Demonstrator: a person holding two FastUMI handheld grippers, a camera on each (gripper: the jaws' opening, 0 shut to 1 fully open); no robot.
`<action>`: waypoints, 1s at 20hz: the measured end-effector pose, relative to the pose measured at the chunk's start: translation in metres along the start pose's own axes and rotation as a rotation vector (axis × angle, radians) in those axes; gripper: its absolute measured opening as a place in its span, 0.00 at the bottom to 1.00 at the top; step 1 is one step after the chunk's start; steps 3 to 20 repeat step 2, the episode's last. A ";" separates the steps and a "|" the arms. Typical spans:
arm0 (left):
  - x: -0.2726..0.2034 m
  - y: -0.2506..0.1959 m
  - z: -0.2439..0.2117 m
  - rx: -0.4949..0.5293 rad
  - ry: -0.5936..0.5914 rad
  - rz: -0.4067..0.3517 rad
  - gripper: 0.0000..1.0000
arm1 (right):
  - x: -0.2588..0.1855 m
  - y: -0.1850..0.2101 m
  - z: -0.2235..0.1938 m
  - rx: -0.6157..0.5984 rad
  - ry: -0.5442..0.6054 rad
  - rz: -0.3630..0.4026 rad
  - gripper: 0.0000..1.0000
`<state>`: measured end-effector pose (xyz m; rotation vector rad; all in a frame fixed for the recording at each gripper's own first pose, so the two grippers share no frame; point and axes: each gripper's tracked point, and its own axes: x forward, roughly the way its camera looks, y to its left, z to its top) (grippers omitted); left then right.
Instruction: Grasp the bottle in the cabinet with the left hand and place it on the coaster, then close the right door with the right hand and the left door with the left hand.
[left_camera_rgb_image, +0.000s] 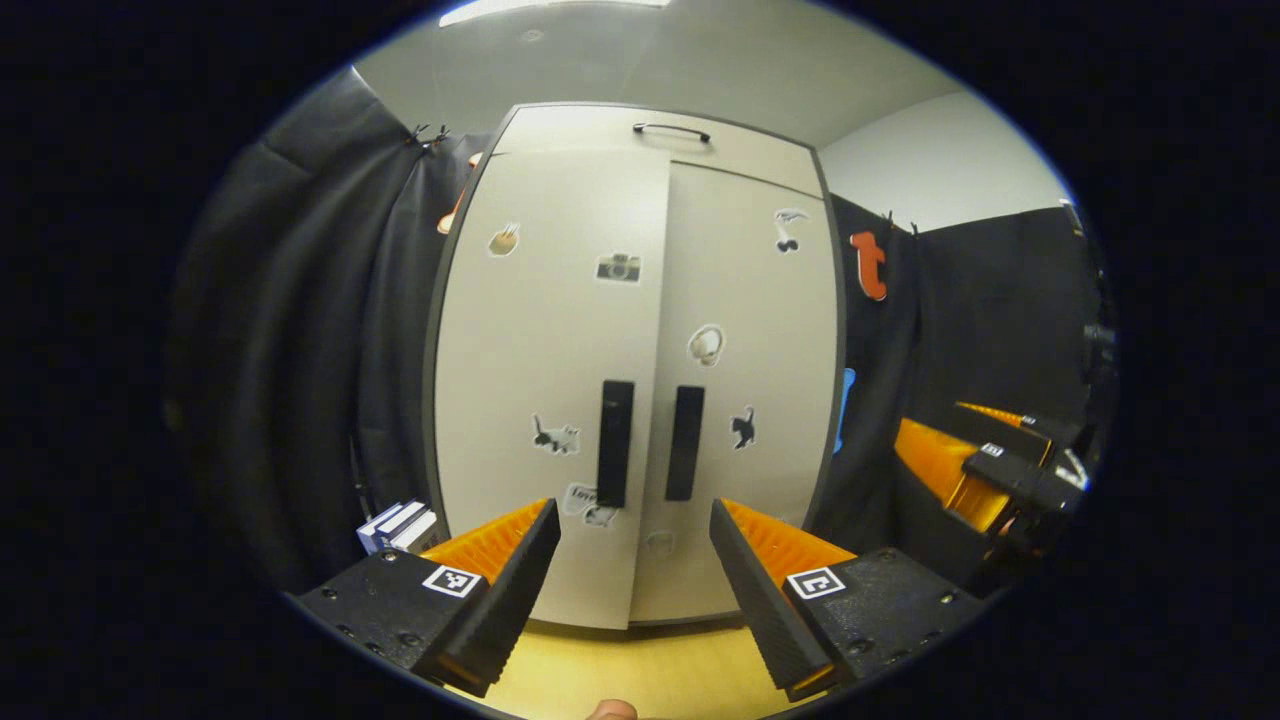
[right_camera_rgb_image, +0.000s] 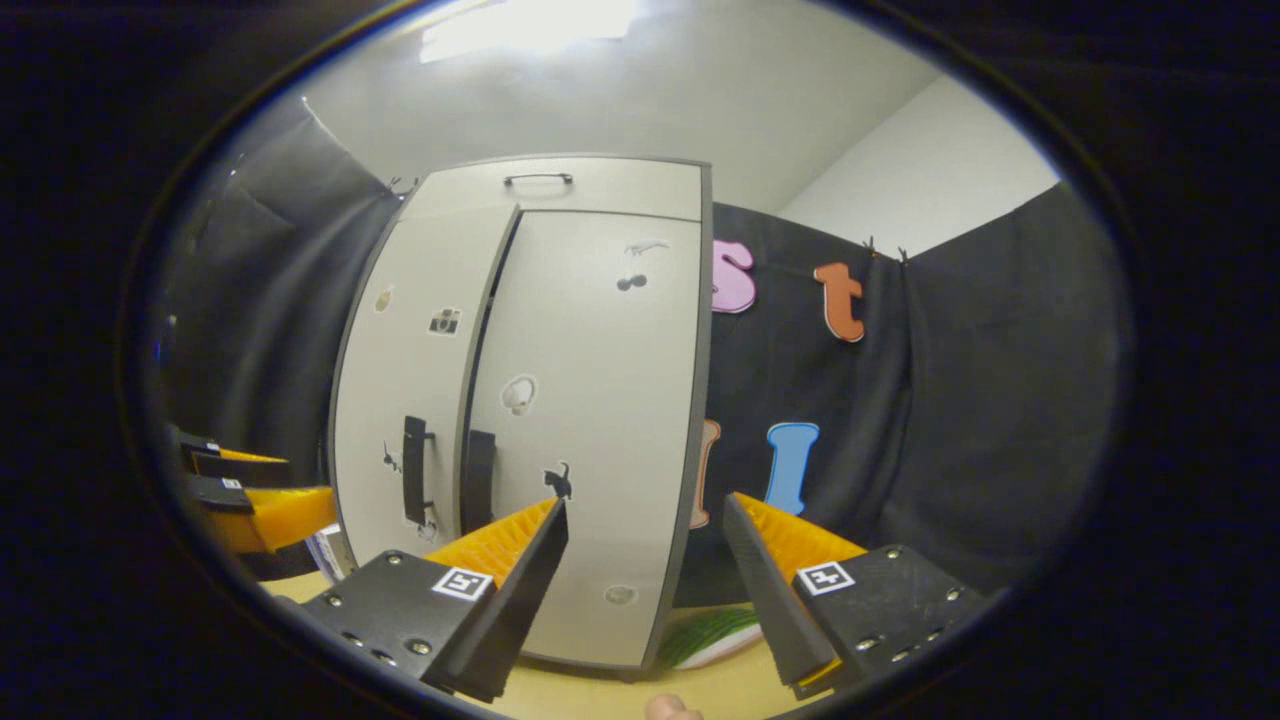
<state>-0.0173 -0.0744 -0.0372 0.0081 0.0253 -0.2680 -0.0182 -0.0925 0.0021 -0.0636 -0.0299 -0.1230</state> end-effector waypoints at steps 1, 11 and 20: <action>0.001 -0.012 0.011 -0.005 -0.015 -0.019 0.91 | -0.001 -0.008 0.006 0.000 -0.014 -0.008 0.92; 0.002 -0.023 0.021 -0.008 -0.028 -0.032 0.95 | -0.003 -0.017 0.012 -0.001 -0.026 -0.015 0.95; 0.002 -0.023 0.021 -0.008 -0.028 -0.032 0.95 | -0.003 -0.017 0.012 -0.001 -0.026 -0.015 0.95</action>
